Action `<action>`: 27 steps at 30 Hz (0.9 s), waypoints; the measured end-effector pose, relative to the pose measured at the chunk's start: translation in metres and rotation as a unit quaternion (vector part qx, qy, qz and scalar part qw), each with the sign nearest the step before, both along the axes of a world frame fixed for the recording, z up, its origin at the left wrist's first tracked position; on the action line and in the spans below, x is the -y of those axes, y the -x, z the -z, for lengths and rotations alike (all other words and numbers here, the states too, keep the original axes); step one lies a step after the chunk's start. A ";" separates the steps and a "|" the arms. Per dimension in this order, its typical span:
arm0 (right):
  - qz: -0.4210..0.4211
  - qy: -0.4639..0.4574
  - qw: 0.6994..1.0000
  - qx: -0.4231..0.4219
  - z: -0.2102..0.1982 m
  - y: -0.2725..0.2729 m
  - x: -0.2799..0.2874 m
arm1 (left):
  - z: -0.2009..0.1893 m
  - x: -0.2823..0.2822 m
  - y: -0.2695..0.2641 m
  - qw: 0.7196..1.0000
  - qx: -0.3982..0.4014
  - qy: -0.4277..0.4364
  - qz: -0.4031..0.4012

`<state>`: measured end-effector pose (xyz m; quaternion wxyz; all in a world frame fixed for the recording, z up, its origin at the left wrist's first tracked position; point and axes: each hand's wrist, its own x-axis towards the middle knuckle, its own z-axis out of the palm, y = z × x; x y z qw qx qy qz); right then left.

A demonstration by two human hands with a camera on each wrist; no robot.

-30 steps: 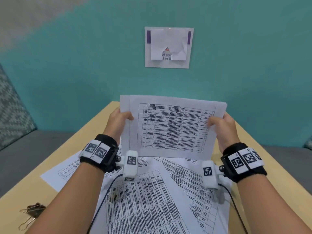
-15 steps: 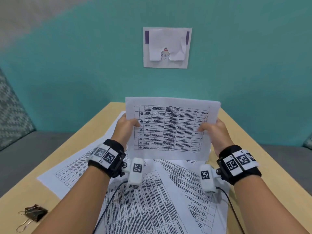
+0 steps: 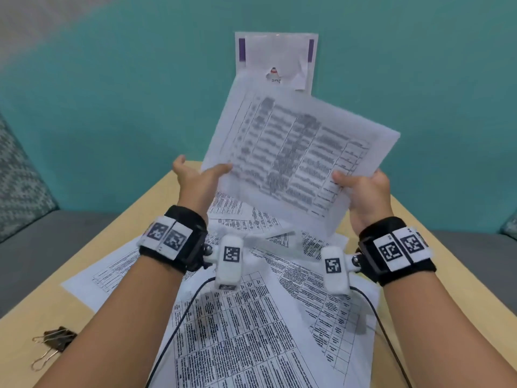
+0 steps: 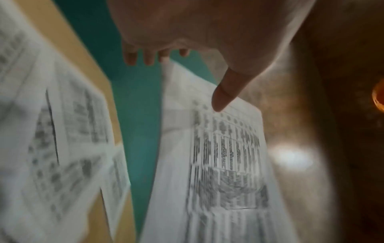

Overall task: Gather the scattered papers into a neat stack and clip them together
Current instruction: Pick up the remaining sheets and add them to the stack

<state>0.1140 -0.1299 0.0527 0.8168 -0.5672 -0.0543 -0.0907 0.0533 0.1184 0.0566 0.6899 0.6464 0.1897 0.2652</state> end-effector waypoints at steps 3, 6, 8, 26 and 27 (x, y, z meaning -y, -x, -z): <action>0.005 -0.090 0.995 -0.047 -0.006 0.008 -0.009 | -0.010 0.014 0.012 0.979 -0.032 0.146 0.141; -0.044 -0.130 0.986 -0.100 -0.001 0.010 -0.030 | -0.014 0.032 0.018 0.952 0.014 0.208 0.225; -0.087 -0.142 0.979 -0.120 0.011 0.005 -0.040 | -0.015 0.044 0.016 0.957 0.060 0.210 0.191; -0.075 0.633 0.749 -0.179 0.027 -0.029 -0.033 | 0.021 -0.025 -0.005 0.969 0.020 0.226 -0.098; -0.078 0.681 0.707 -0.177 0.033 -0.034 -0.039 | 0.025 -0.026 -0.006 0.968 0.018 0.230 -0.101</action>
